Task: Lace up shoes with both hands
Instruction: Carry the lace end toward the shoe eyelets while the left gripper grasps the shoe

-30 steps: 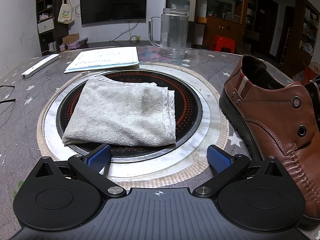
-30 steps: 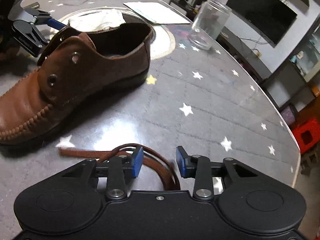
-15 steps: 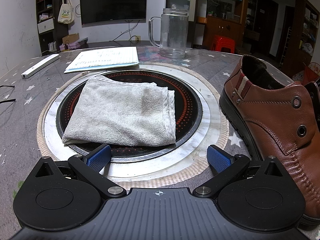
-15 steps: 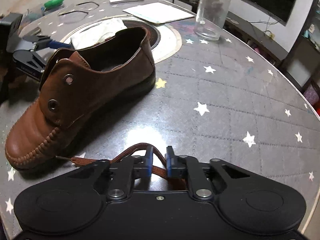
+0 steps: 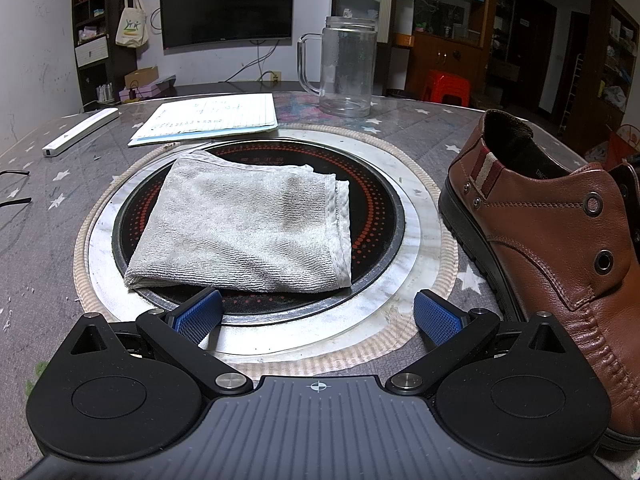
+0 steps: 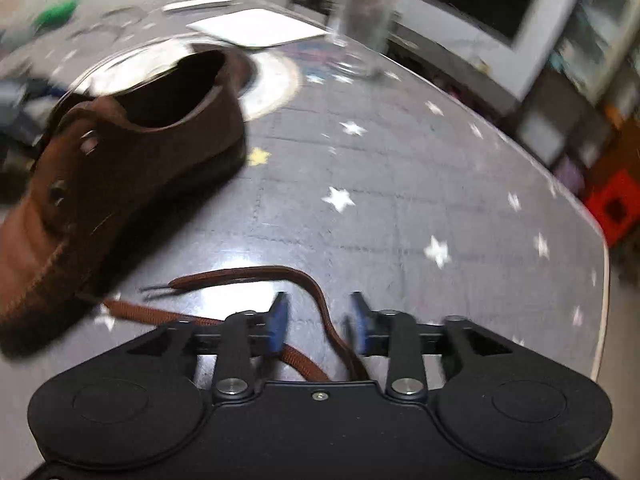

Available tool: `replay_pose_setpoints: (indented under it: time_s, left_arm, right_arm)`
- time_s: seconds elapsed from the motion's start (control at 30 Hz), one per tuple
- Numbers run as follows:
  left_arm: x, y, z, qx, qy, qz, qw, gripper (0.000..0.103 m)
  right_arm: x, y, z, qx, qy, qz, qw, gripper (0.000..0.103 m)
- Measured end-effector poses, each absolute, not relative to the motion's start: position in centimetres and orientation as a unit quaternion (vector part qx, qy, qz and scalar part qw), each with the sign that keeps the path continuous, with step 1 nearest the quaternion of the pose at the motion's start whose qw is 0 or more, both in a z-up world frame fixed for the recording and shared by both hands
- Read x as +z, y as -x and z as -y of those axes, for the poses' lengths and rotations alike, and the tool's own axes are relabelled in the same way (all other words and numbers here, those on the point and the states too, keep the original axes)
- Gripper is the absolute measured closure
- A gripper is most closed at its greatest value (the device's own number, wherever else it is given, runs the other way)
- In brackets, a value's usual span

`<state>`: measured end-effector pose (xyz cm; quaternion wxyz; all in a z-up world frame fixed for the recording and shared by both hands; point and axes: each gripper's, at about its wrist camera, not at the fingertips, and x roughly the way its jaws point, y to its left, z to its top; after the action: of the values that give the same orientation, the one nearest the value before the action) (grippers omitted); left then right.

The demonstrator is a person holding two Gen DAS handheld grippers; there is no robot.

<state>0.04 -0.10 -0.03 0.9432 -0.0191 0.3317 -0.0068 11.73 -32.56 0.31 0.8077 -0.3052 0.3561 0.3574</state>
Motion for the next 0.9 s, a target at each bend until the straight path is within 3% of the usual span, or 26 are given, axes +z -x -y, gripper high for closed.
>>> replay_pose_setpoints:
  time_s: [0.13,0.4,0.5,0.53,0.57,0.6,0.77,0.9]
  left_arm:
    - [-0.1,-0.1,0.2,-0.007,0.019,-0.332,0.943,0.0]
    - [-0.1,-0.1,0.1,-0.007,0.019,-0.332,0.943,0.0]
    - [0.0,-0.1,0.1,-0.007,0.019,-0.332,0.943,0.0]
    - [0.0,-0.1,0.1,-0.007,0.019,-0.332,0.943,0.0]
    - [0.0,-0.1,0.1,-0.007,0.019,-0.332,0.943,0.0]
    - [0.0,-0.1,0.1,-0.007,0.019,-0.332,0.943,0.0]
    - [0.0,0.0,0.1,-0.006,0.018,-0.331,0.943,0.001]
    - [0.6,0.5,0.4,-0.036,0.016,-0.332,0.943,0.008]
  right_arm:
    - [0.5,-11.9,31.6,0.402,0.341,-0.344,0.777,0.044]
    - [0.5,-14.5,30.5,0.467,0.292,-0.386,0.74,0.045]
    - [0.4,-14.5,30.2,0.478,0.269,-0.392,0.739,0.063]
    - [0.4,-14.1,30.1,0.475,0.262,-0.391,0.743,0.072]
    - [0.4,-13.7,30.1,0.47,0.26,-0.391,0.748,0.088]
    - [0.4,-13.2,30.1,0.464,0.261,-0.388,0.753,0.094]
    - [0.3,-10.6,30.6,0.407,0.26,-0.37,0.793,0.097]
    - [0.4,-8.6,31.9,0.372,0.24,-0.358,0.822,0.097]
